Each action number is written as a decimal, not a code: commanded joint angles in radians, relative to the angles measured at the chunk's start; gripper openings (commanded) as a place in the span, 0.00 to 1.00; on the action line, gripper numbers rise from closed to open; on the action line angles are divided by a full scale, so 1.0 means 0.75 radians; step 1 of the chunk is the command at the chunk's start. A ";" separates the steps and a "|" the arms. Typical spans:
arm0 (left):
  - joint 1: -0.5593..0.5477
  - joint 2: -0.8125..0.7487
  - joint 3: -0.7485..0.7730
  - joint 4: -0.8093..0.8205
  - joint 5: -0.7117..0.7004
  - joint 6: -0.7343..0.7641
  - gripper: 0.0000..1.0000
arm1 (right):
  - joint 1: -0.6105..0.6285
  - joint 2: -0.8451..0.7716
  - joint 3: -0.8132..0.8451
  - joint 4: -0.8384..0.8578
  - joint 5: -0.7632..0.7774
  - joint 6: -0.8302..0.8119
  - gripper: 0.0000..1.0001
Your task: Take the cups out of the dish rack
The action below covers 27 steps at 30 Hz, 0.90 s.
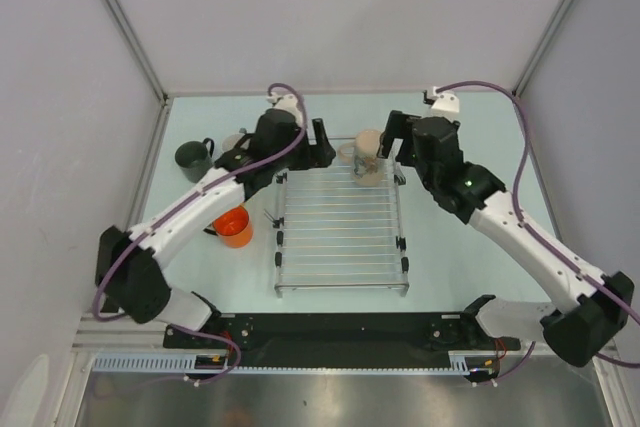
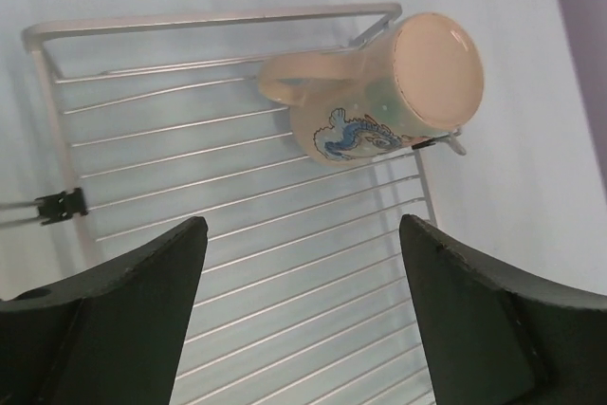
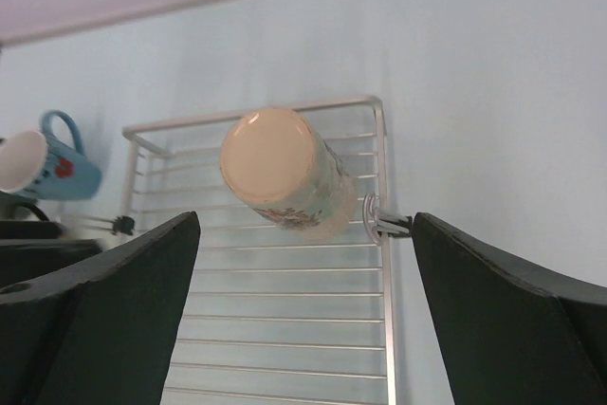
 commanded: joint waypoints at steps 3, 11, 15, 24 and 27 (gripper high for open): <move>-0.111 0.311 0.299 0.039 -0.103 0.065 0.88 | -0.004 -0.130 0.010 -0.063 0.083 0.036 1.00; -0.180 0.579 0.587 0.013 -0.172 0.093 0.89 | 0.000 -0.204 -0.104 -0.061 0.036 0.062 1.00; -0.180 0.618 0.659 0.002 -0.215 0.118 0.91 | -0.004 -0.223 -0.139 -0.054 0.009 0.069 1.00; -0.119 0.743 0.850 -0.092 -0.236 0.204 0.93 | -0.004 -0.233 -0.166 -0.052 0.005 0.065 1.00; -0.054 0.763 0.829 -0.100 -0.118 0.171 0.93 | -0.004 -0.243 -0.170 -0.050 0.003 0.063 1.00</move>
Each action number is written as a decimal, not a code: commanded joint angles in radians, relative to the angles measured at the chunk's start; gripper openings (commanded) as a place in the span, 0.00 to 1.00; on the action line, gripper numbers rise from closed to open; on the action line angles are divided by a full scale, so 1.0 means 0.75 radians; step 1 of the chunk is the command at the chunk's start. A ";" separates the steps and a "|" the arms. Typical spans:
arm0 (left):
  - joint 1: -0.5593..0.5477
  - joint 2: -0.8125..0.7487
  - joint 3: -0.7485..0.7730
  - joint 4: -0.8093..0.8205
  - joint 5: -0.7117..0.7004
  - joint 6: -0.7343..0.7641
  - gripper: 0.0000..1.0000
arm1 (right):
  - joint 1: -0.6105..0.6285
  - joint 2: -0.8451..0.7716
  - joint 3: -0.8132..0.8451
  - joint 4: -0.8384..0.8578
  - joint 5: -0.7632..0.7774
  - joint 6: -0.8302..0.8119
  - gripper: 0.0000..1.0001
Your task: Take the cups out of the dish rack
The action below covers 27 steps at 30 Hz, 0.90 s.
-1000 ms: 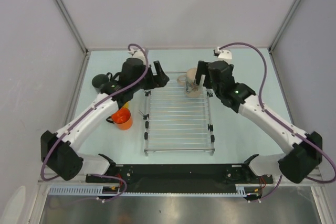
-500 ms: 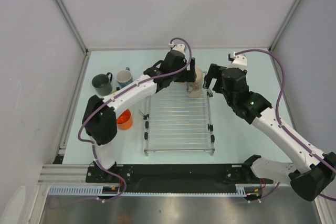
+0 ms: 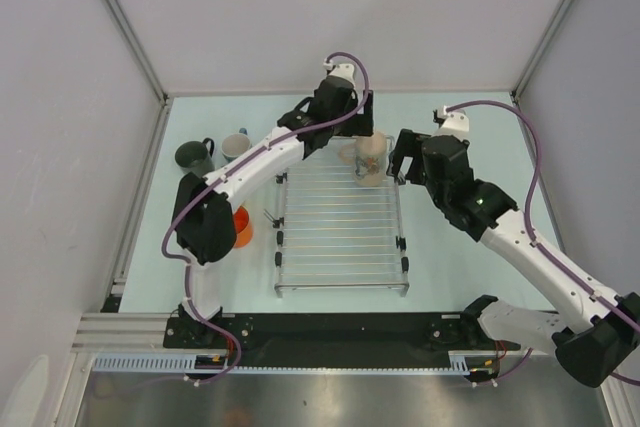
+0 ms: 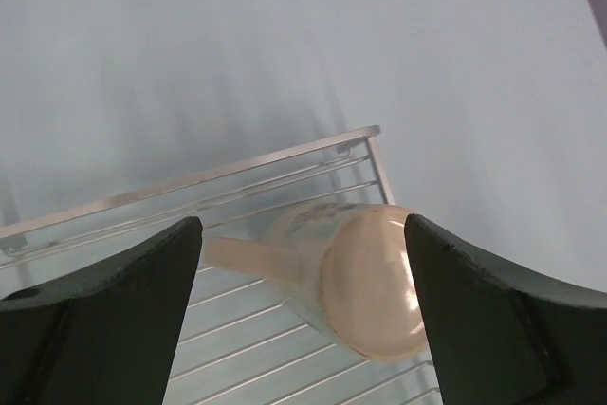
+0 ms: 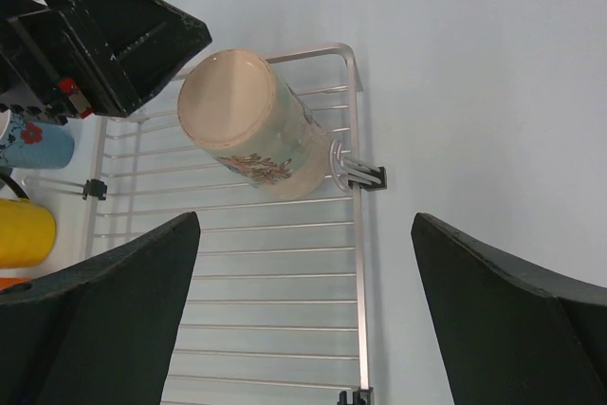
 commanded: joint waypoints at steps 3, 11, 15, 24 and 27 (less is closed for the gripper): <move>0.129 0.027 -0.002 -0.064 0.154 -0.028 0.93 | -0.003 -0.051 -0.004 0.021 0.015 0.012 1.00; 0.019 -0.016 0.042 -0.148 0.021 -0.011 0.94 | -0.003 -0.039 -0.013 0.029 0.026 0.022 1.00; -0.028 0.015 0.129 -0.260 -0.034 -0.032 0.95 | -0.003 -0.045 -0.025 0.029 0.015 0.037 0.99; -0.108 0.064 0.294 -0.450 -0.116 -0.067 0.98 | -0.003 -0.067 -0.035 0.019 0.011 0.047 1.00; -0.134 0.094 0.358 -0.524 -0.134 -0.077 0.98 | -0.003 -0.075 -0.033 0.013 0.013 0.049 1.00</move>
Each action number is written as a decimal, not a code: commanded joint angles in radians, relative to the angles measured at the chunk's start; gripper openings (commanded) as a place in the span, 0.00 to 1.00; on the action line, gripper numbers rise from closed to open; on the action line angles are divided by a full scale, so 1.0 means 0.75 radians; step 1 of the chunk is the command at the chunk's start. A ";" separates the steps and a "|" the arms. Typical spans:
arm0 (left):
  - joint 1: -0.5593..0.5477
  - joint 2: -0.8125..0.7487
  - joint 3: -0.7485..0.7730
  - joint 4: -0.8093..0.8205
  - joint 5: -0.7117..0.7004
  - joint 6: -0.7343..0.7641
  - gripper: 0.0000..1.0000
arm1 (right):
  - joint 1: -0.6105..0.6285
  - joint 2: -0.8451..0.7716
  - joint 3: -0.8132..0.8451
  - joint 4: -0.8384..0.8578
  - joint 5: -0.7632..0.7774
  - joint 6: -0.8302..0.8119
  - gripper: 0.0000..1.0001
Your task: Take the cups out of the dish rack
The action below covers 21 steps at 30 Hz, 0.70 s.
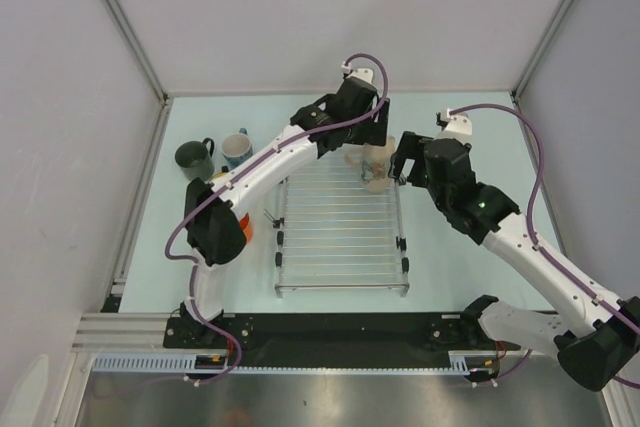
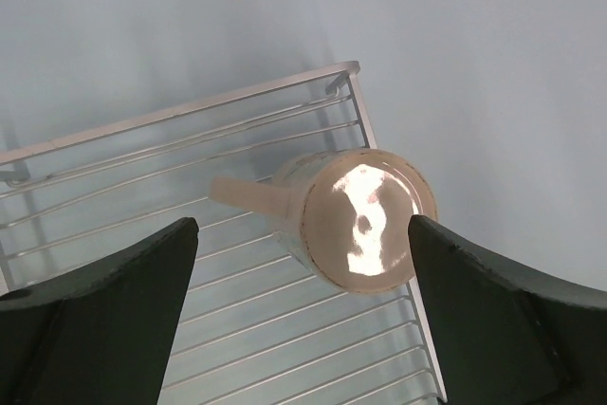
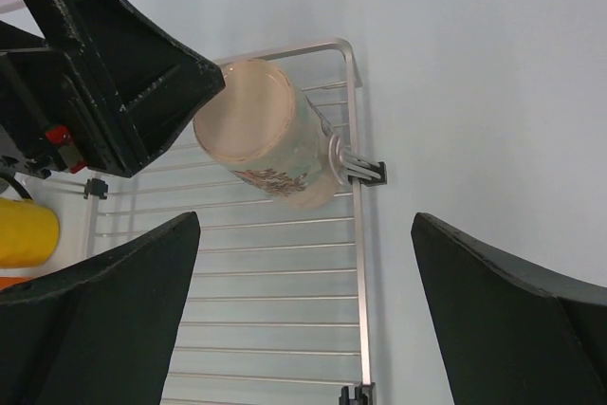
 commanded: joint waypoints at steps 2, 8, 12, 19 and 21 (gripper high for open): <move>-0.037 0.065 0.147 -0.171 -0.071 -0.038 0.98 | -0.003 -0.055 0.004 0.011 0.016 0.029 1.00; -0.070 0.135 0.209 -0.223 -0.040 -0.072 0.98 | -0.003 -0.080 0.012 0.011 0.004 0.039 1.00; -0.089 0.166 0.221 -0.225 -0.048 -0.074 0.98 | -0.003 -0.082 0.002 0.007 -0.003 0.043 1.00; -0.109 0.219 0.278 -0.211 -0.032 -0.070 0.98 | -0.001 -0.082 -0.008 0.009 -0.011 0.048 1.00; -0.119 0.211 0.282 -0.200 -0.032 -0.066 0.98 | -0.003 -0.078 -0.010 0.013 -0.013 0.048 1.00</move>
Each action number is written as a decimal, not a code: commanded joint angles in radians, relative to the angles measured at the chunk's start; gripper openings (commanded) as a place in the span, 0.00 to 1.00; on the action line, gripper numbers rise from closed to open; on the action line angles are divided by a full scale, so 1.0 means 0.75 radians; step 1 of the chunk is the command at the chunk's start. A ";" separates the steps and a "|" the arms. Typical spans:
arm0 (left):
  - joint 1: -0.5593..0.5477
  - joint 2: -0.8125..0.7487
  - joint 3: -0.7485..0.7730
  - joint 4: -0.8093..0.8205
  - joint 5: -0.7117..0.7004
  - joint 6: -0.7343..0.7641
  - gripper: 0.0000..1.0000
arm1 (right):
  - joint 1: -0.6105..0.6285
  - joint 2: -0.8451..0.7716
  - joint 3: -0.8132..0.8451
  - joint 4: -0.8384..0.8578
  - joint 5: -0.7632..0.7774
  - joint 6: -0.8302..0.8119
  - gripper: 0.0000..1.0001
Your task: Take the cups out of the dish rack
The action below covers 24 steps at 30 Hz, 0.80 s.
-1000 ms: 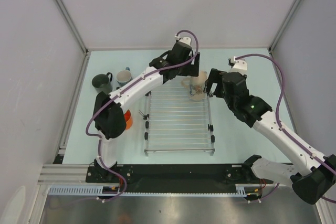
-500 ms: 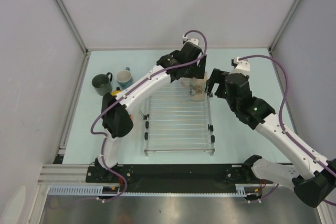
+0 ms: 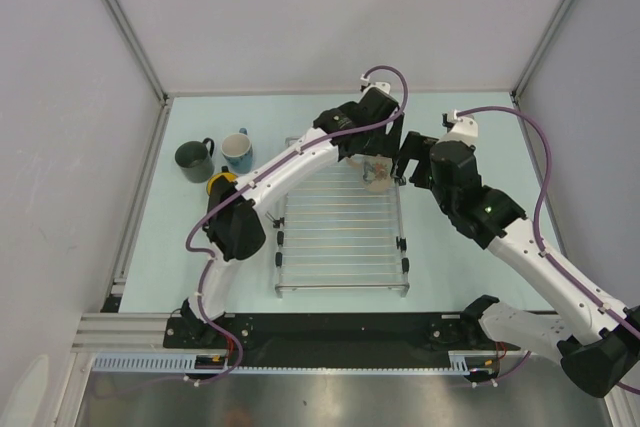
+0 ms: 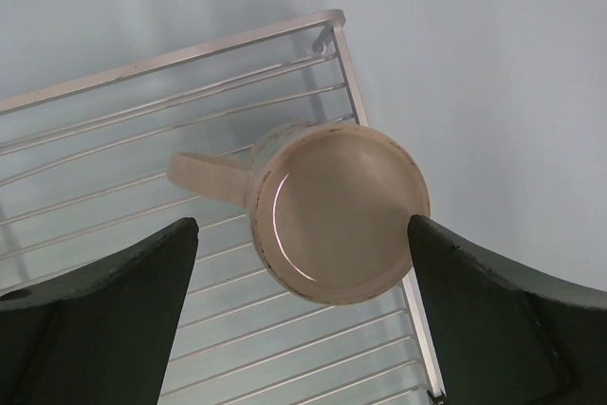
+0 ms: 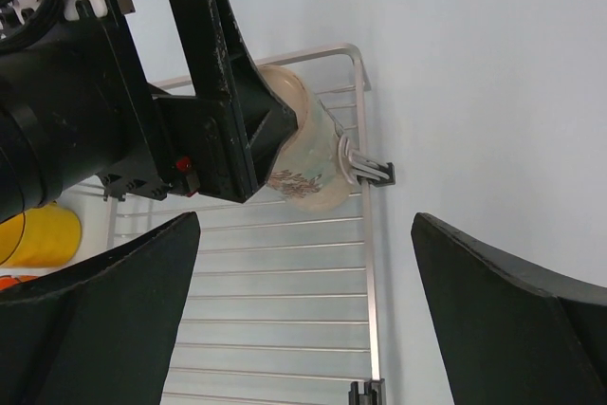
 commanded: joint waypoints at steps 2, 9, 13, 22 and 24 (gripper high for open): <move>-0.040 0.006 0.062 0.012 -0.003 -0.001 0.98 | -0.003 -0.017 -0.002 0.022 -0.003 0.020 1.00; -0.051 0.014 0.089 0.026 0.009 0.005 0.98 | -0.003 -0.005 0.002 0.028 -0.007 0.020 1.00; -0.063 0.030 0.101 0.030 0.017 0.005 0.98 | -0.003 -0.019 0.006 0.026 -0.011 0.018 1.00; -0.065 0.108 0.121 0.010 0.003 0.024 0.98 | -0.003 -0.027 0.012 0.016 -0.001 0.003 1.00; -0.065 0.130 0.121 0.008 -0.003 0.028 0.98 | -0.005 -0.029 0.016 0.010 -0.001 0.001 1.00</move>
